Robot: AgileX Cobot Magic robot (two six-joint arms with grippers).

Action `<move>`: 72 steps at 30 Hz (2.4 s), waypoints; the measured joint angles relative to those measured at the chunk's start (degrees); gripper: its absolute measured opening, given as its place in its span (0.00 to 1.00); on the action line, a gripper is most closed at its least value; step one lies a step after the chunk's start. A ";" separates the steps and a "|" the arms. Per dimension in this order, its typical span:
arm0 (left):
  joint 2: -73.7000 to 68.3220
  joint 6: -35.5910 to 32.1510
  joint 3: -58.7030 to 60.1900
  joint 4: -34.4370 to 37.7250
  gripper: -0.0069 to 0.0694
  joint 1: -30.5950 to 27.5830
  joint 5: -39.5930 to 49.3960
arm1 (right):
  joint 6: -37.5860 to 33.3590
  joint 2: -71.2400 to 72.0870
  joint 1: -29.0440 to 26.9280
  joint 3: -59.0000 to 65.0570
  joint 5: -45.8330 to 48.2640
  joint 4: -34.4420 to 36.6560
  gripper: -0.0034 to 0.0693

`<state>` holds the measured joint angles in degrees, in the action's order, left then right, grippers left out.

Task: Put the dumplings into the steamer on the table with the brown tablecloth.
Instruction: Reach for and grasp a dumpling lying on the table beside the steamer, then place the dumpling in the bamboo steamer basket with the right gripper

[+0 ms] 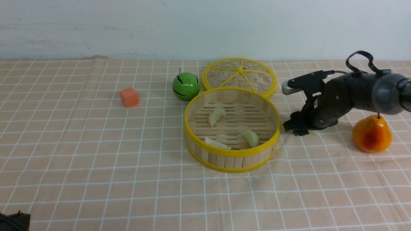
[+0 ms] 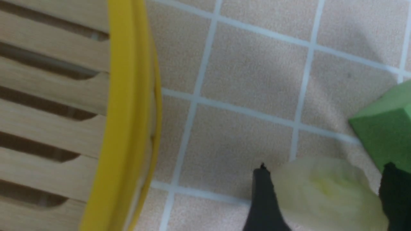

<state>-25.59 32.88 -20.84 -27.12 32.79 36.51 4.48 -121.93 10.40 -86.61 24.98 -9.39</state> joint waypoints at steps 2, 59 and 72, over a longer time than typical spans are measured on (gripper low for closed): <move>0.00 0.00 0.00 -0.11 0.07 0.00 -0.13 | 0.00 0.67 0.00 0.00 0.94 0.04 0.61; 0.00 0.00 0.00 -0.11 0.13 0.00 -1.18 | -9.13 5.06 12.39 0.43 -10.40 17.63 0.39; 0.00 0.00 0.00 -0.11 0.14 0.00 -1.23 | -9.18 7.81 12.46 0.60 -5.73 17.63 0.82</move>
<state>-25.59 32.88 -20.84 -27.23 32.79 35.28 -4.70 -114.13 22.86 -86.01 19.25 8.24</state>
